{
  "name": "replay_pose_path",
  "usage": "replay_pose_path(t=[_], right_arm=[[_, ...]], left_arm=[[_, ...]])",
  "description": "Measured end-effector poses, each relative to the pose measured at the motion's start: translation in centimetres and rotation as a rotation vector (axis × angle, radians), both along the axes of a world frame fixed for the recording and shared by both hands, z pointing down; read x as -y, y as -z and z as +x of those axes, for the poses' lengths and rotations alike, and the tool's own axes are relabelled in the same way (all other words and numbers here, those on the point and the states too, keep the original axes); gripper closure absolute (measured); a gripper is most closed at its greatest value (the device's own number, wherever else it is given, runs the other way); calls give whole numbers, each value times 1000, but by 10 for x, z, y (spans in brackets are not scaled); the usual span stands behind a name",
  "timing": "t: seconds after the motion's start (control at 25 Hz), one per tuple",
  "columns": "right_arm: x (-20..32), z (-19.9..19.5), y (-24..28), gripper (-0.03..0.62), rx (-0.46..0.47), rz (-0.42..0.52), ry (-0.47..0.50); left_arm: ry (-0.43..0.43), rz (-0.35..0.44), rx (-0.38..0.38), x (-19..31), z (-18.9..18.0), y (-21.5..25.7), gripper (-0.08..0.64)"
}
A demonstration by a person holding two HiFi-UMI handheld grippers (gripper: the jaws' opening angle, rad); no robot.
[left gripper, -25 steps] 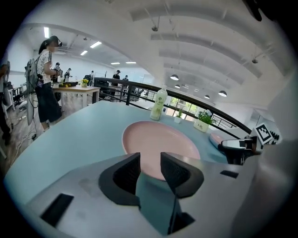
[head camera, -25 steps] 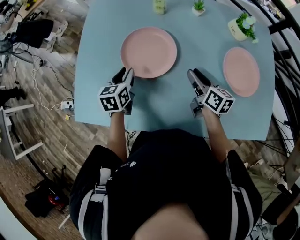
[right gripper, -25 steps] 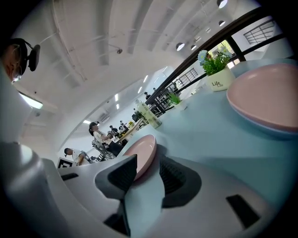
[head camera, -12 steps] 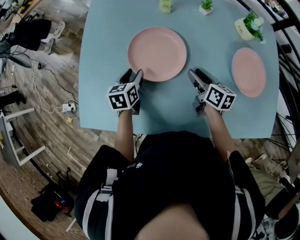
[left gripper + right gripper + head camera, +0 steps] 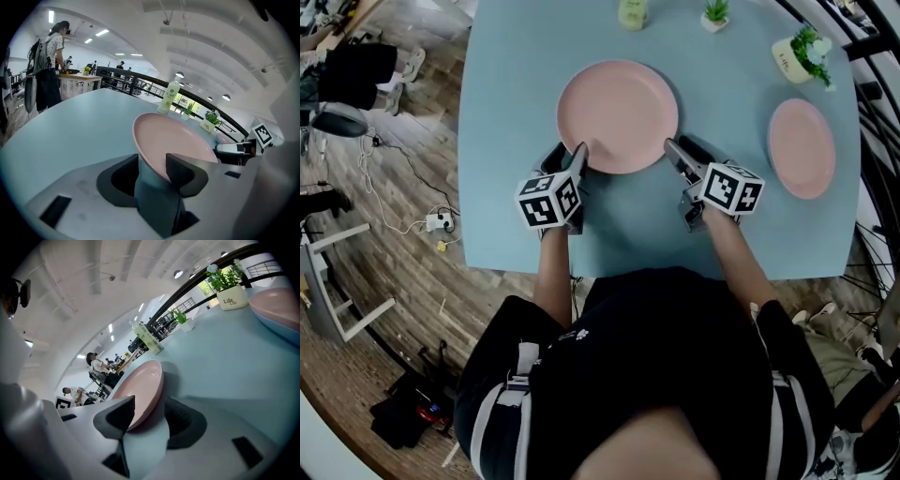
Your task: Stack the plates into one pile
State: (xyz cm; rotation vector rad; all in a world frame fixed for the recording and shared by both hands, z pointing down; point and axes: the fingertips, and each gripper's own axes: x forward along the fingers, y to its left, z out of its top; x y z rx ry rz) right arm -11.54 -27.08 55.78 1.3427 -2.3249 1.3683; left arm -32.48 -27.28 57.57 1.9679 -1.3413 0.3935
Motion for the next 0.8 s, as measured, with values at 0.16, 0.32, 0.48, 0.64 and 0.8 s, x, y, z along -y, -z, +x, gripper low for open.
replay_pose_path(t=[0.16,0.32,0.48,0.64,0.8], right_arm=[[7,-11,-3,435,-25,-11,31],[9,-10,-6,464,-11,-20,18],[0,-5,-7,516,5,-31,3],[-10,0,-1,515,18,-29,-9],[-17,12,3,513,25,-23,-23]], left_arm=[[-11,-6,14,1,3,-4,387],[2,-11,15,2,3,-6,390],[-4,-33,36,-3,4,-6,399],[-15,-35,34,-10,9,1,399],[-17,-26,28,-14,20,8,399]])
